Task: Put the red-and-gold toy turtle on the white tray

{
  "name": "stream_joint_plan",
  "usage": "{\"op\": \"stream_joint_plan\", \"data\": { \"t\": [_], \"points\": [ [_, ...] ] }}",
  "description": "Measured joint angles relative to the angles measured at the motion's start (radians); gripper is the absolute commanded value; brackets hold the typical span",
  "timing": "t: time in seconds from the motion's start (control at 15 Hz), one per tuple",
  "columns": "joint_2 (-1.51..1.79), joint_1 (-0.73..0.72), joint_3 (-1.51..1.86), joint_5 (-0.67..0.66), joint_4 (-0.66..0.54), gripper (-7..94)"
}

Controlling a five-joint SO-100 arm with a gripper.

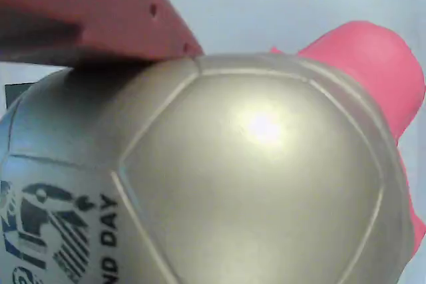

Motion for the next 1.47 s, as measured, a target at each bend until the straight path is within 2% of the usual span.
{"op": "stream_joint_plan", "data": {
  "t": [0.07,0.13,0.6,0.67,0.73,0.8,0.87,1.13,1.27,1.47],
  "points": [
    [0.0,0.003,0.0,0.0,0.0,55],
    [0.0,0.005,0.0,0.0,0.0,56],
    [0.0,0.005,0.0,-0.035,0.006,56],
    [0.0,0.003,0.0,-0.035,0.006,53],
    [0.0,0.0,0.0,-0.028,0.005,39],
    [0.002,-0.003,0.0,-0.025,0.0,12],
    [0.011,0.006,0.0,-0.025,-0.014,0],
    [0.213,0.054,0.02,-0.014,-0.15,0],
    [0.419,0.121,0.189,-0.084,-0.327,0],
    [0.747,0.169,0.497,-0.199,-0.509,0]
  ]
}}
